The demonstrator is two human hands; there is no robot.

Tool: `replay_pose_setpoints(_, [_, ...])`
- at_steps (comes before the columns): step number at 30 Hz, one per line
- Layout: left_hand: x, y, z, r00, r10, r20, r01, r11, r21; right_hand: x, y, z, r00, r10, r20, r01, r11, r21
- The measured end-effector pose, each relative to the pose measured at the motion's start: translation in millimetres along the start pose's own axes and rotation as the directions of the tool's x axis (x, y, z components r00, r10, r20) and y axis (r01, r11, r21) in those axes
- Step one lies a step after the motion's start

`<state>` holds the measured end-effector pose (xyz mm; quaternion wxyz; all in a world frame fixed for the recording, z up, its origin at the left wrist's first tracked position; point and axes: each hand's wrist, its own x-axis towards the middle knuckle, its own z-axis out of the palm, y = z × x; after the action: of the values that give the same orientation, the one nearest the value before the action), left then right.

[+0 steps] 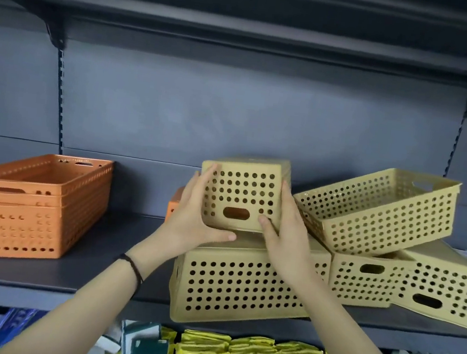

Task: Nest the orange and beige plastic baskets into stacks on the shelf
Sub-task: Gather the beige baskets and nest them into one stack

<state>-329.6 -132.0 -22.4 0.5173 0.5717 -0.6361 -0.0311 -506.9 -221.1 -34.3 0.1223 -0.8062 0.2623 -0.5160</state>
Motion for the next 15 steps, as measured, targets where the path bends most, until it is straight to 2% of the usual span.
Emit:
replay_pose_setpoints(2, [1.8,-1.0,-6.4,1.0,0.016,0.005,-0.017,0.993,0.115,11.7,-6.1,3.2,1.0,-0.014,-0.018,0.014,1.0,0.004])
replay_pose_setpoints(4, [3.1,1.1,-10.5,0.997,0.026,-0.07,-0.012,0.98,0.196,22.7,-15.0,4.4,0.999,-0.032,-0.041,0.033,0.999,0.008])
replay_pose_setpoints(9, [3.7,-6.7,-25.0,0.966,0.038,-0.255,0.032,0.964,0.265,39.5,-42.9,8.2,0.997,-0.072,0.026,0.064,0.971,0.229])
replay_pose_setpoints(12, [-0.6,-12.9,-33.4,0.949,-0.023,-0.314,0.089,0.976,0.198,40.2,-47.7,13.6,0.993,-0.103,0.062,0.083,0.961,0.265])
replay_pose_setpoints(15, [-4.8,-16.0,-43.4,0.879,-0.205,-0.431,0.234,0.972,0.015,35.2,-36.7,21.3,0.995,-0.051,0.087,0.027,0.967,0.254])
